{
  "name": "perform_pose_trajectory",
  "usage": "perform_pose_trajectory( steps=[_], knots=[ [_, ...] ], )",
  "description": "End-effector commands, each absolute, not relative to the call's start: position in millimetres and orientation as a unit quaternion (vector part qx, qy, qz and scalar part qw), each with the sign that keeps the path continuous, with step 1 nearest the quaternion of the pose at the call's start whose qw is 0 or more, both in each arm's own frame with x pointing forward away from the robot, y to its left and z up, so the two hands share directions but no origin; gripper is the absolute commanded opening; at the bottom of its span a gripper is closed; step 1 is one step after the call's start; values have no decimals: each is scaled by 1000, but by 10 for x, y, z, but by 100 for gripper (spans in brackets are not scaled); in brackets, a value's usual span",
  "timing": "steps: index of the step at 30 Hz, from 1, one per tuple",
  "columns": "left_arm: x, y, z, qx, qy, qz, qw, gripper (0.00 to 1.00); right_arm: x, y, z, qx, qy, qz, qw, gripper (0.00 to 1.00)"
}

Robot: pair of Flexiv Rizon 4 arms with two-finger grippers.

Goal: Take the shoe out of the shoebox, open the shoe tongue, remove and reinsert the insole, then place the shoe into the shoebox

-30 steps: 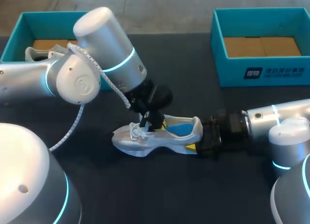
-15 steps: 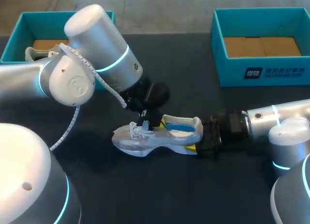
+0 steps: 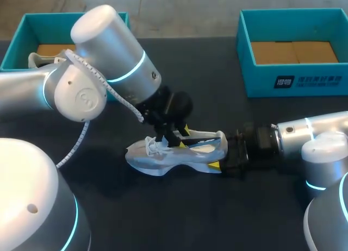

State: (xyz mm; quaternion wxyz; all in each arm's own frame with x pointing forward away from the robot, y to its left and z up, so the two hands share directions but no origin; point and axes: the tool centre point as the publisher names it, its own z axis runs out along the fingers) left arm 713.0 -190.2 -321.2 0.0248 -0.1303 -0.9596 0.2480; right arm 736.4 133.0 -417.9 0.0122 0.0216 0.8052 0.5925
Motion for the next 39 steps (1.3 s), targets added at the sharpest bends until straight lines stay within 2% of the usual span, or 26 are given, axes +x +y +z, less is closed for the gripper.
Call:
perform_pose_trajectory(
  steps=[1, 8, 11, 14, 22, 33, 36, 39],
  knots=[
    [7084, -1893, -3145, -132, -959, 251, 17, 44, 7359, 1350, -4194, 22, 806, 591, 12, 0],
    [6985, -1908, -3073, -146, -954, 260, 2, 43, 7359, 1350, -4194, 22, 806, 591, 12, 0],
    [6948, -1927, -3077, -150, -954, 259, -2, 36, 7359, 1350, -4194, 22, 806, 591, 12, 0],
    [6932, -1937, -3066, -152, -954, 258, -9, 35, 7359, 1350, -4194, 22, 806, 591, 12, 0],
    [6891, -1990, -3060, -156, -954, 257, -19, 39, 7359, 1350, -4194, 22, 806, 591, 12, 0],
    [6871, -2103, -3092, -156, -952, 258, -44, 38, 7359, 1350, -4194, 22, 806, 591, 12, 0],
    [6872, -2115, -3103, -157, -953, 257, -43, 36, 7359, 1350, -4194, 22, 806, 591, 12, 0],
    [6867, -2112, -3106, -157, -953, 257, -44, 27, 7359, 1350, -4194, 22, 806, 591, 12, 0]
  ],
)
